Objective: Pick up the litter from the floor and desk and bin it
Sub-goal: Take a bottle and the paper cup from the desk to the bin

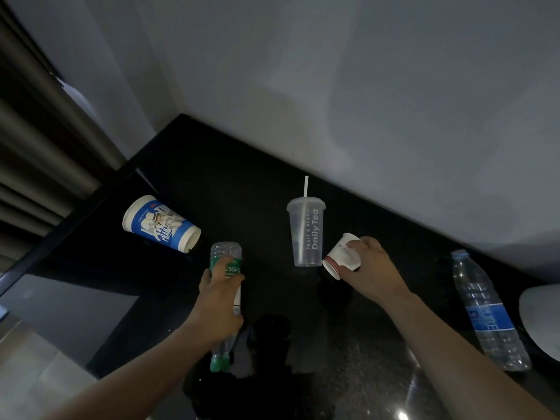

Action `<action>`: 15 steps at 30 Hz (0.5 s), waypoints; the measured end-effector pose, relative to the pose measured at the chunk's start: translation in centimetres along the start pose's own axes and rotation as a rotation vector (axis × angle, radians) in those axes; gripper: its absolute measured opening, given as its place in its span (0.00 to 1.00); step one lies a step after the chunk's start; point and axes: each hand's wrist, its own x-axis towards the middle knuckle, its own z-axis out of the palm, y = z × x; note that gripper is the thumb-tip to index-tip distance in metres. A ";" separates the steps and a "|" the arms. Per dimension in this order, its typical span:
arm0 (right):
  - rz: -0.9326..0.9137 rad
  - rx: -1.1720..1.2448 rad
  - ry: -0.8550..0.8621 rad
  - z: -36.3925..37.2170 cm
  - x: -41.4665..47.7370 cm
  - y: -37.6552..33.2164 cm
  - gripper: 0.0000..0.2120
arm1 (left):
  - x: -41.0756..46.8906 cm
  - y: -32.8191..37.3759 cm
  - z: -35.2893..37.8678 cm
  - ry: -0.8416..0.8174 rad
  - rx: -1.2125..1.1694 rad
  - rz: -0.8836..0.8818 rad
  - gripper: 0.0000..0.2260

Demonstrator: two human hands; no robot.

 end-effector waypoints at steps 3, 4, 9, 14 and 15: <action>0.015 -0.003 0.012 -0.1 -0.2 0.2 0.27 | -0.2 -0.5 0.0 0.030 -0.053 -0.018 0.39; 0.030 -0.002 0.028 0.0 -0.3 0.2 0.27 | -0.2 -0.6 -0.1 0.031 -0.071 -0.033 0.42; 0.153 -0.001 0.235 0.8 -1.0 -0.6 0.27 | -0.4 -0.6 -0.4 0.017 -0.072 -0.062 0.47; 0.342 0.077 0.161 1.4 0.2 -1.8 0.32 | -0.7 -1.1 -0.3 0.026 -0.056 -0.050 0.48; 0.372 0.094 0.143 1.6 0.6 -1.9 0.33 | -0.7 -1.1 -0.4 0.027 -0.056 -0.049 0.48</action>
